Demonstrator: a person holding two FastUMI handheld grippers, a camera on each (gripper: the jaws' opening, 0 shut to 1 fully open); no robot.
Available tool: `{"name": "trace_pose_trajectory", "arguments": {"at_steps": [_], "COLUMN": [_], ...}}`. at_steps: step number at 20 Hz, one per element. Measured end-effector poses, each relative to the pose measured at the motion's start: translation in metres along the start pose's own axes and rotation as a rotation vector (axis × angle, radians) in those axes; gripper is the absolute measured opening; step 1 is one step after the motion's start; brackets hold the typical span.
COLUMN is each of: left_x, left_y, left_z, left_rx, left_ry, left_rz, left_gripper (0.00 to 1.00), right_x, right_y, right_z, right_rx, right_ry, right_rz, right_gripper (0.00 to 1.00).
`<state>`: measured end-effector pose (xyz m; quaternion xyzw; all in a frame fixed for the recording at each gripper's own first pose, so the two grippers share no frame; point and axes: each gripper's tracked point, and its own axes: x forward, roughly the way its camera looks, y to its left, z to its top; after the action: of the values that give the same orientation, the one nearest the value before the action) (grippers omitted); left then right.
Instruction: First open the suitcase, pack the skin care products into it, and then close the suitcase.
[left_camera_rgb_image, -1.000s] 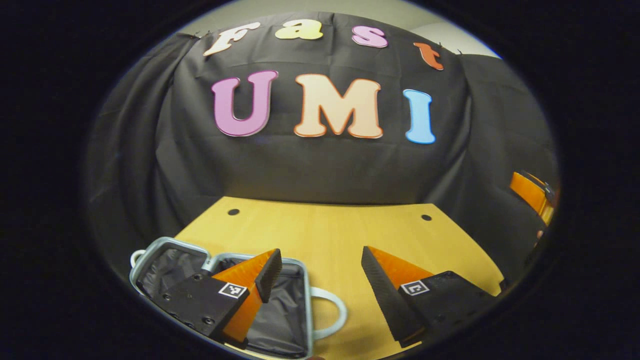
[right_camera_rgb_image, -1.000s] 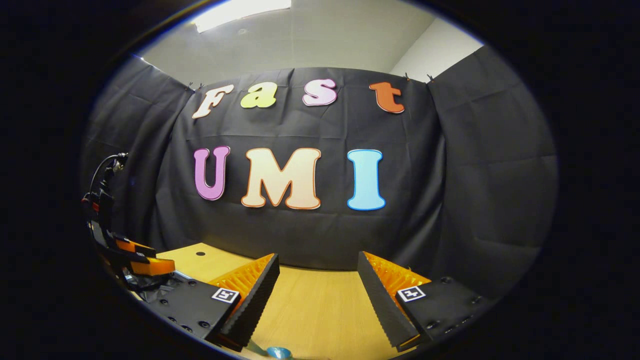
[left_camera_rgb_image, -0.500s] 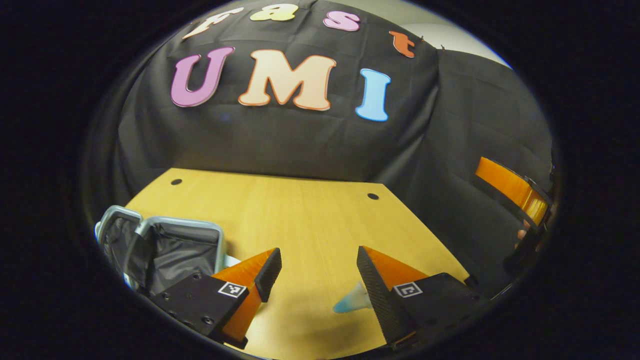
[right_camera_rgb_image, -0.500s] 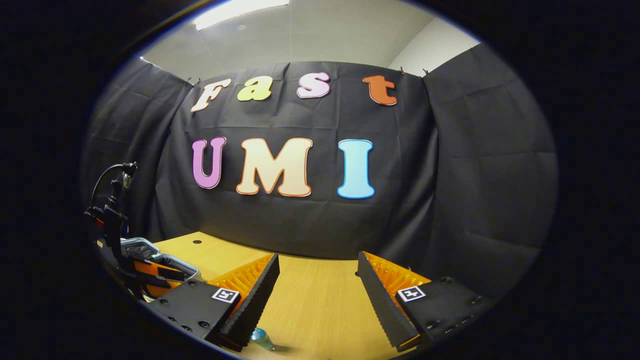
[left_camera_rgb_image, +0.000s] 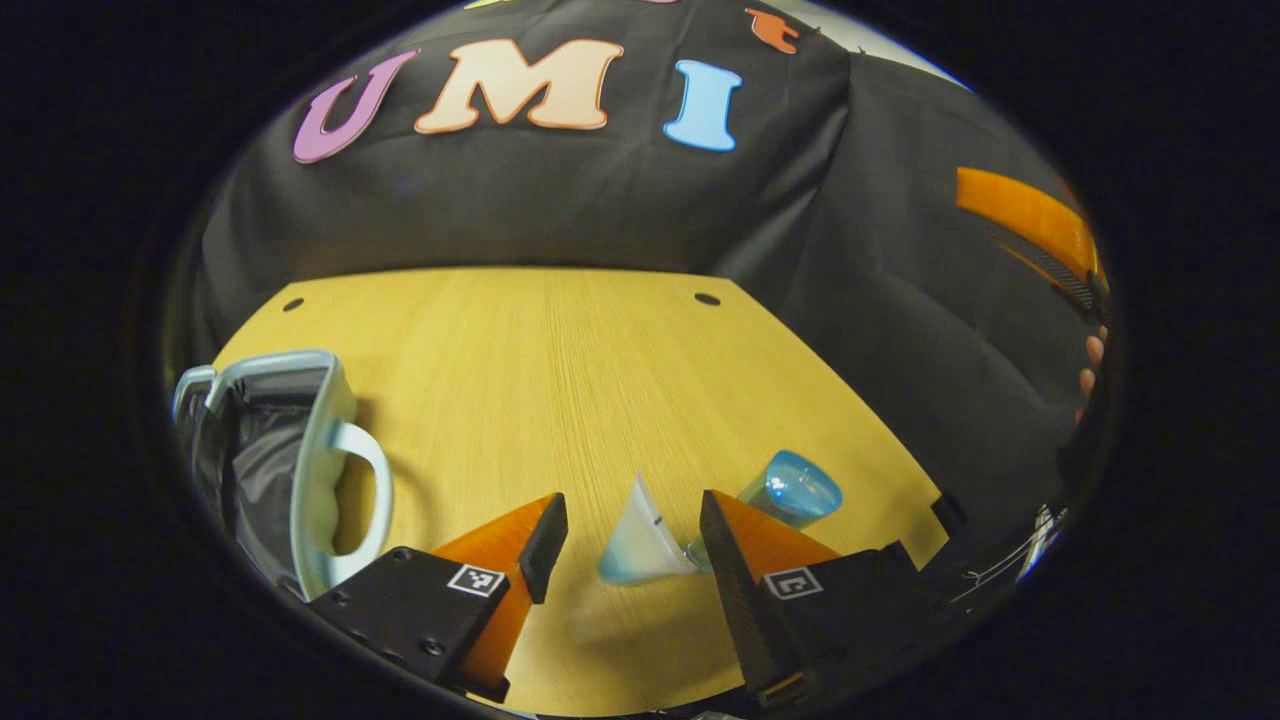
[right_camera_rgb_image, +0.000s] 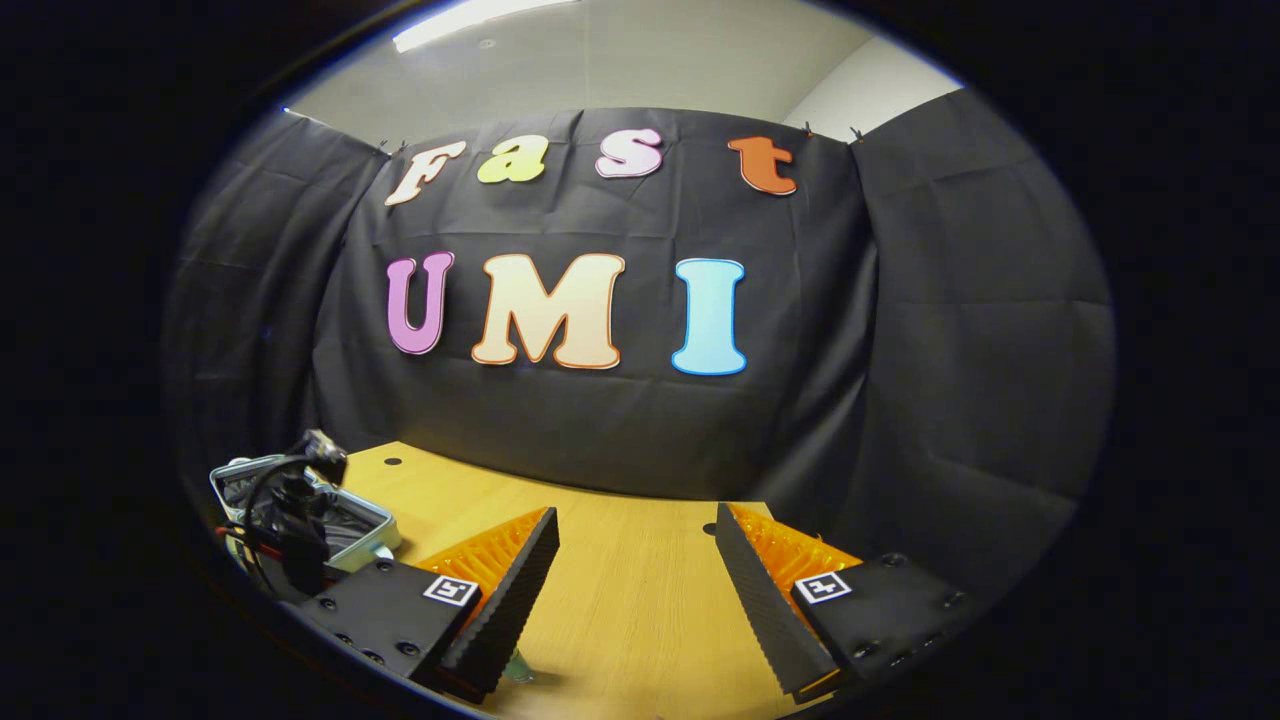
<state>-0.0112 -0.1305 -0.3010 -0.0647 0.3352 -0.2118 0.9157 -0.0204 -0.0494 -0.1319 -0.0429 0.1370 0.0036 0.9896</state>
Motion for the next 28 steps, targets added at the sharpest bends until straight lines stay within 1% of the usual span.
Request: {"name": "trace_pose_trajectory", "arguments": {"at_steps": [1, 3, 5, 6, 7, 8, 11, 16, 22, 24, 25, 26, 28], "left_x": [0.006, 0.017, 0.024, 0.028, 0.028, 0.025, 0.011, -0.025, -0.069, -0.079, -0.084, -0.088, -0.1], "left_y": [0.0, 0.006, 0.011, 0.011, 0.012, 0.014, 0.023, 0.046, 0.08, 0.093, 0.099, 0.105, 0.121], "left_z": [-0.006, -0.015, -0.017, -0.015, -0.014, -0.013, 0.005, 0.041, 0.068, 0.068, 0.064, 0.061, 0.051], "left_rx": [-0.001, -0.003, -0.001, 0.001, -0.008, -0.017, -0.023, -0.031, -0.034, -0.039, -0.048, -0.057, -0.061], "left_ry": [0.015, 0.049, 0.058, 0.051, 0.058, 0.062, 0.038, -0.02, -0.073, -0.081, -0.073, -0.066, -0.035], "left_rz": [0.0, 0.019, 0.034, 0.025, 0.021, 0.022, 0.043, 0.107, 0.212, 0.248, 0.266, 0.282, 0.328], "left_gripper": [0.76, 0.67, 0.37, 0.22, 0.24, 0.2, 0.18, 0.18, 0.18, 0.18, 0.18, 0.18, 0.18], "right_x": [0.0, -0.002, -0.002, -0.002, -0.003, -0.003, 0.0, -0.001, -0.007, -0.006, -0.006, -0.003, -0.001], "right_y": [0.002, 0.009, 0.02, 0.026, 0.034, 0.041, 0.063, 0.099, 0.122, 0.132, 0.135, 0.131, 0.135], "right_z": [-0.003, -0.009, -0.015, -0.017, -0.019, -0.023, -0.046, -0.112, -0.191, -0.206, -0.213, -0.211, -0.212], "right_rx": [-0.005, -0.01, -0.011, -0.008, -0.004, -0.001, -0.016, -0.023, -0.02, -0.014, -0.015, -0.023, -0.004], "right_ry": [0.007, 0.019, 0.028, 0.027, 0.025, 0.023, 0.051, 0.18, 0.323, 0.356, 0.366, 0.354, 0.373], "right_rz": [0.006, 0.025, 0.058, 0.081, 0.107, 0.134, 0.2, 0.326, 0.411, 0.444, 0.454, 0.438, 0.439], "right_gripper": [1.0, 0.99, 0.98, 0.99, 0.99, 0.99, 0.99, 0.99, 1.0, 0.89, 0.78, 0.74, 0.5]}}
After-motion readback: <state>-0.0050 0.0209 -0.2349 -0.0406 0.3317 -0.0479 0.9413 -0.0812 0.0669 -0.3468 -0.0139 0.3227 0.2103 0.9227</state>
